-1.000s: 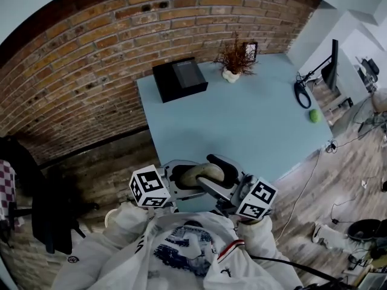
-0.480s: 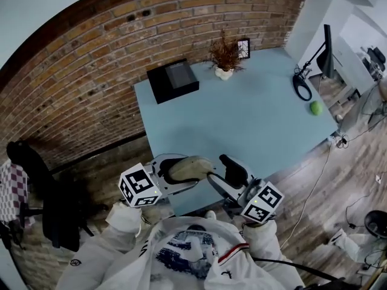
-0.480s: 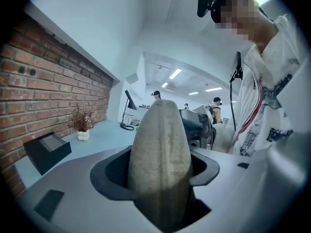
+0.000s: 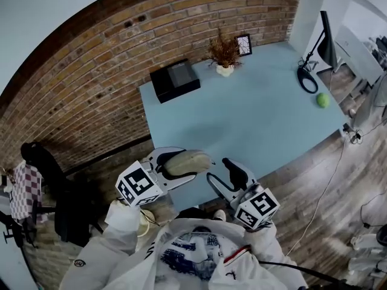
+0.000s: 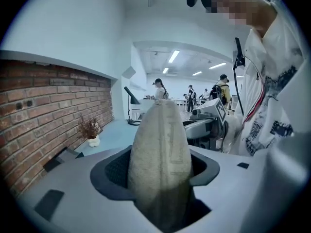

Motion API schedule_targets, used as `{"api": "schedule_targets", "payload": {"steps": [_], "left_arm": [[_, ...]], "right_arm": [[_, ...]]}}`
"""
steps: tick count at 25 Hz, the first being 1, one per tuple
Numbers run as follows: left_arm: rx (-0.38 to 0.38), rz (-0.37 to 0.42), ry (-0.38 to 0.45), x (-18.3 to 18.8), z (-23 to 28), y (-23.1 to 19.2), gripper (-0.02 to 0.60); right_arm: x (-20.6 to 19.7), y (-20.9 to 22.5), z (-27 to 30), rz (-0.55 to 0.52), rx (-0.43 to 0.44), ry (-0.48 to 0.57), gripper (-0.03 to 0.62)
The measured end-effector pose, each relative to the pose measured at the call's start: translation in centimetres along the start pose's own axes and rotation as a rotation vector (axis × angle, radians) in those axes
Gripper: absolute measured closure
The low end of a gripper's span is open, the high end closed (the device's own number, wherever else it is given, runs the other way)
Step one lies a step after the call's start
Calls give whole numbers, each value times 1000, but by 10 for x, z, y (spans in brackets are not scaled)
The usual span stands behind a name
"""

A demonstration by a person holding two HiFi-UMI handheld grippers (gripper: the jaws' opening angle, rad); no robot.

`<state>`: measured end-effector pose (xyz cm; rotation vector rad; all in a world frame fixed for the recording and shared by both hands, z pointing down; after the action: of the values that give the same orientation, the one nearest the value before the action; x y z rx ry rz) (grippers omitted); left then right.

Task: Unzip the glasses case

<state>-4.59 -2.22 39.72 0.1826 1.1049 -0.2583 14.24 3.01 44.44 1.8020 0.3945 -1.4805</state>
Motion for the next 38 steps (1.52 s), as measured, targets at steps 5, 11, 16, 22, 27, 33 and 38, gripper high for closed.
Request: {"api": "schedule_targets", "payload": {"steps": [5,11,16,22,27,33,38], "left_arm": [[34,45,-38,9,5,10,288],[57,84,-60,23,3,13,288],[62,111,-60,28,3,20,288],[60,123,-66,32,6,29,288],[50,124,-60,37,8,35,288],[47,119,-52,37,8,40,288],[47,114,-48,37,6,40,288]], "right_arm": [[-2,1,-5,-50,-14,-30,325],[3,3,-4,-121,-68,-47,371],[9,1,-4,-164,-98,-36,416],[12,0,-7,-205,-94,-37,452],[16,0,-8,-218,-92,-35,483],[17,-1,-10,-222,-88,-27,518],[18,-1,-9,-219,-84,-25,534]]}}
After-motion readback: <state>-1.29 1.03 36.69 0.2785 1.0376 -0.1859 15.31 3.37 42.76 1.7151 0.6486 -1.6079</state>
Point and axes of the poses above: the fingertips, and each gripper's own axes: z forward along the fingers, y to its right, x out of its top, the point moved 8 cm from there along -z, backward along the fingers
